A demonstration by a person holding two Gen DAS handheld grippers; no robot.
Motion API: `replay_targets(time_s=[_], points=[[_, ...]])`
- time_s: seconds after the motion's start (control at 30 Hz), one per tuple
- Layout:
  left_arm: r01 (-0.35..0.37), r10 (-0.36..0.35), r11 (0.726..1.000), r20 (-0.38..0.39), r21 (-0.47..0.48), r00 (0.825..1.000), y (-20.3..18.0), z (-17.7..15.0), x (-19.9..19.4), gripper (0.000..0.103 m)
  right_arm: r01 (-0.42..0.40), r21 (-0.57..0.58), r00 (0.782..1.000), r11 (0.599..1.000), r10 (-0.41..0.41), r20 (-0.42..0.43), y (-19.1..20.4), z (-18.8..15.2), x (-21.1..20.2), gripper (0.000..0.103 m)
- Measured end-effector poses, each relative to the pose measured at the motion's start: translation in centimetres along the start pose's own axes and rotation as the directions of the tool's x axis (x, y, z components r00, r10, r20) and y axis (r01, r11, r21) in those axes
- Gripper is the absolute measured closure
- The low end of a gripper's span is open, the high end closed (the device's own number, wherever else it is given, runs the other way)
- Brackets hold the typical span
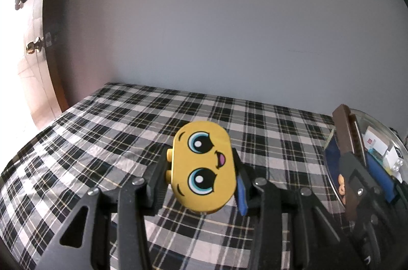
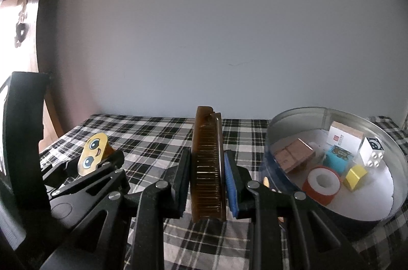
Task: Organize rigid objects
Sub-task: 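Lift and carry the yellow brick and brown comb over the tin with both tools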
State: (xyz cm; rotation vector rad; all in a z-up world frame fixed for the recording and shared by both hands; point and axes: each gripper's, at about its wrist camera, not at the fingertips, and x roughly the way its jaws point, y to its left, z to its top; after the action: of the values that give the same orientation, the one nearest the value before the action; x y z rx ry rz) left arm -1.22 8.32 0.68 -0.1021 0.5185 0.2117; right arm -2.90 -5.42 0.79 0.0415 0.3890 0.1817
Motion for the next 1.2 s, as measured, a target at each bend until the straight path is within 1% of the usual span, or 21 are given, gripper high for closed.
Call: replay_targets(time_s=[0.27, 0.7, 0.9, 1.2], points=[[0.015, -0.015, 0.999, 0.01, 0.032, 1.0, -1.5, -0.2, -0.6, 0.061, 0.013, 0.005, 1.0, 1.0, -0.013, 0.005, -1.4, -0.2, -1.0, 0.075], [0.059, -0.06, 0.997, 0.02, 0.058, 0.998, -4.0, -0.7, -1.9, 0.061, 0.073, 0.007, 0.997, 0.997, -0.073, 0.036, -4.1, -0.5, -2.9, 0.075], [0.125, -0.127, 0.989, 0.026, 0.082, 0.992, -6.6, -1.2, -2.9, 0.061, 0.11, -0.002, 0.992, 0.994, -0.11, 0.056, -6.1, -0.7, -4.2, 0.075], [0.187, -0.193, 0.973, 0.037, 0.136, 0.98, -11.0, -1.8, -4.4, 0.061, 0.164, 0.005, 0.984, 0.986, -0.164, 0.072, -9.2, -1.0, -5.8, 0.075]])
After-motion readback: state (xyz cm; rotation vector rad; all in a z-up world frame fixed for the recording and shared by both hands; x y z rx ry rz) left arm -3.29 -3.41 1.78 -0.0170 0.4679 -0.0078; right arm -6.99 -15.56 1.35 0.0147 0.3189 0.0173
